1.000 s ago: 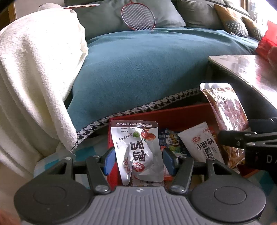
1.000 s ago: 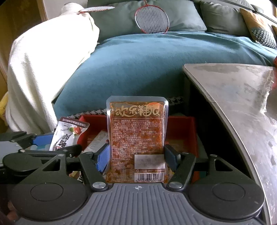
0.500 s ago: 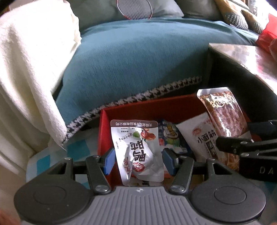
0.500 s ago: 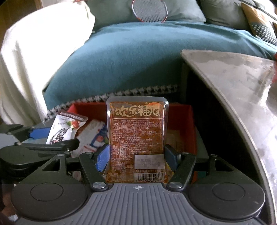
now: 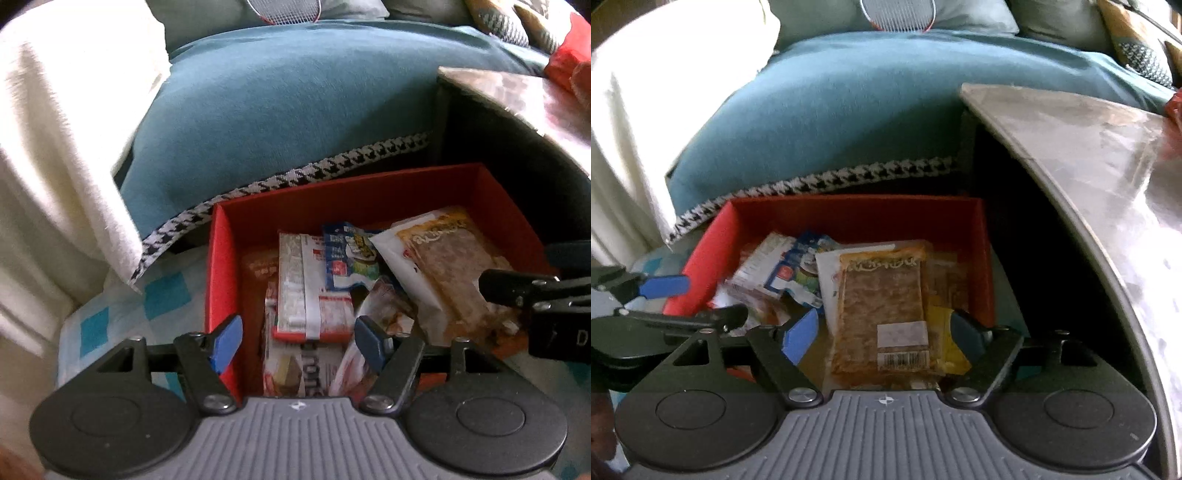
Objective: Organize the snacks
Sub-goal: 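Lower both snacks into the box and open both grippers, then withdraw both open tools up from the box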
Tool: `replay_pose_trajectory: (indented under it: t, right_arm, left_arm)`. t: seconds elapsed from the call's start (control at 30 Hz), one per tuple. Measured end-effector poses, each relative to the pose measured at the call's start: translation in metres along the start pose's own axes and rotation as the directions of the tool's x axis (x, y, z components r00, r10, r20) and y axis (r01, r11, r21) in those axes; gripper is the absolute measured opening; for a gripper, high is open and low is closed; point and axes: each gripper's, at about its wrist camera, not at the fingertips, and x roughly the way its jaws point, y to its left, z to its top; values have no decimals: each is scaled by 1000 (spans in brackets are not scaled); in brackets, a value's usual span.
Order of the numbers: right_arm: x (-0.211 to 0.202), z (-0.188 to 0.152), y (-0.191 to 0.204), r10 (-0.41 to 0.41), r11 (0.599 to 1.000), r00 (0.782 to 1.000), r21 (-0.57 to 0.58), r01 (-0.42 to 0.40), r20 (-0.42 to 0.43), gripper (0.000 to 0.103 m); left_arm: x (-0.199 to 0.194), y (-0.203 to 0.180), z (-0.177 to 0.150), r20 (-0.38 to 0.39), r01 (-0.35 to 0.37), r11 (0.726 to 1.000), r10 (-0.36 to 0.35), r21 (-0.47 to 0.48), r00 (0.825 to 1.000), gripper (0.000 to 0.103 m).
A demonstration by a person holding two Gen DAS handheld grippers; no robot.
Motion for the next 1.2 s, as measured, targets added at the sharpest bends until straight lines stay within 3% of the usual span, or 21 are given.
replay_pose_trajectory:
  t: [0.23, 0.57, 0.9, 1.2]
  right_arm:
    - [-34, -22, 13, -30, 1000, 999, 0, 30, 34, 87]
    - [-60, -48, 23, 1, 999, 999, 40, -3, 36, 88]
    - [-69, -65, 26, 15, 999, 1000, 47, -16, 14, 88]
    - [-69, -65, 26, 24, 999, 1000, 49, -24, 15, 88]
  left_arm:
    - [-36, 10, -24, 19, 35, 996, -33, -85, 999, 68]
    - [-74, 2, -48, 71, 33, 995, -27, -92, 997, 70]
    - [-86, -6, -58, 86, -21, 998, 26, -55, 996, 69]
    - [-87, -5, -58, 94, -20, 998, 26, -59, 995, 70]
